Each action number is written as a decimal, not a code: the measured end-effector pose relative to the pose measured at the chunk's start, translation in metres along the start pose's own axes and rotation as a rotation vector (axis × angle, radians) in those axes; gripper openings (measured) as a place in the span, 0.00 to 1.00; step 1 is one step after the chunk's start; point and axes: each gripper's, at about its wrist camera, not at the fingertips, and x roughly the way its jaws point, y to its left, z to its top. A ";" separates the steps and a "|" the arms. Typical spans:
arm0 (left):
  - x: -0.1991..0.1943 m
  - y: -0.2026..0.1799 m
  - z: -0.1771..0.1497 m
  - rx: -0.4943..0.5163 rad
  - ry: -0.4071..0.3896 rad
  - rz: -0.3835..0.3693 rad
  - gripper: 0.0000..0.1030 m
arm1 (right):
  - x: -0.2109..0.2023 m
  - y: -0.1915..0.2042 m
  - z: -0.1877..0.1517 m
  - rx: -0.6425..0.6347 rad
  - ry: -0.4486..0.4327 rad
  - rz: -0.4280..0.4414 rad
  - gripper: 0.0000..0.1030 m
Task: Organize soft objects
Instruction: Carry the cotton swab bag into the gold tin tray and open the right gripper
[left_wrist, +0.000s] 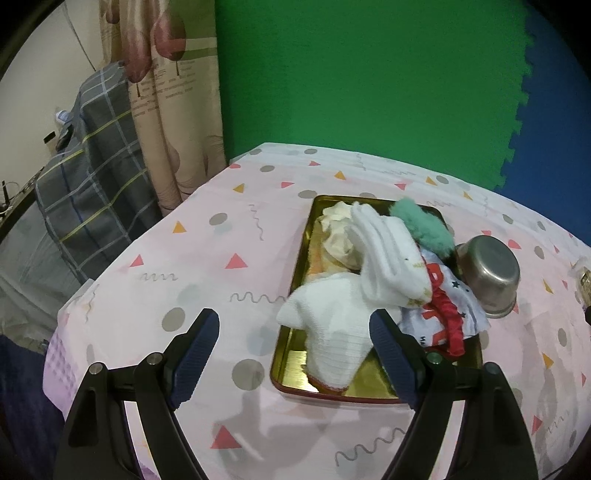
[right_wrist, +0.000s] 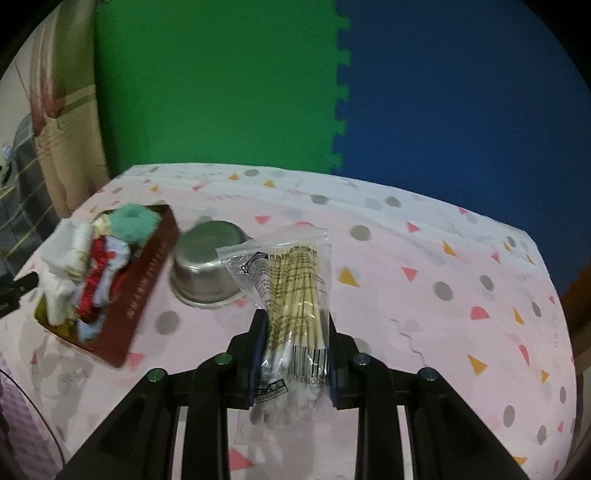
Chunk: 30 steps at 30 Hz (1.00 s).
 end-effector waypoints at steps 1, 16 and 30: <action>0.000 0.001 0.000 -0.001 -0.001 0.005 0.79 | 0.000 0.005 0.002 -0.003 -0.004 0.010 0.26; 0.004 0.026 0.006 -0.042 0.011 0.041 0.79 | 0.016 0.112 0.033 -0.106 -0.014 0.171 0.26; 0.007 0.050 0.009 -0.092 0.016 0.058 0.79 | 0.048 0.181 0.041 -0.188 0.038 0.196 0.26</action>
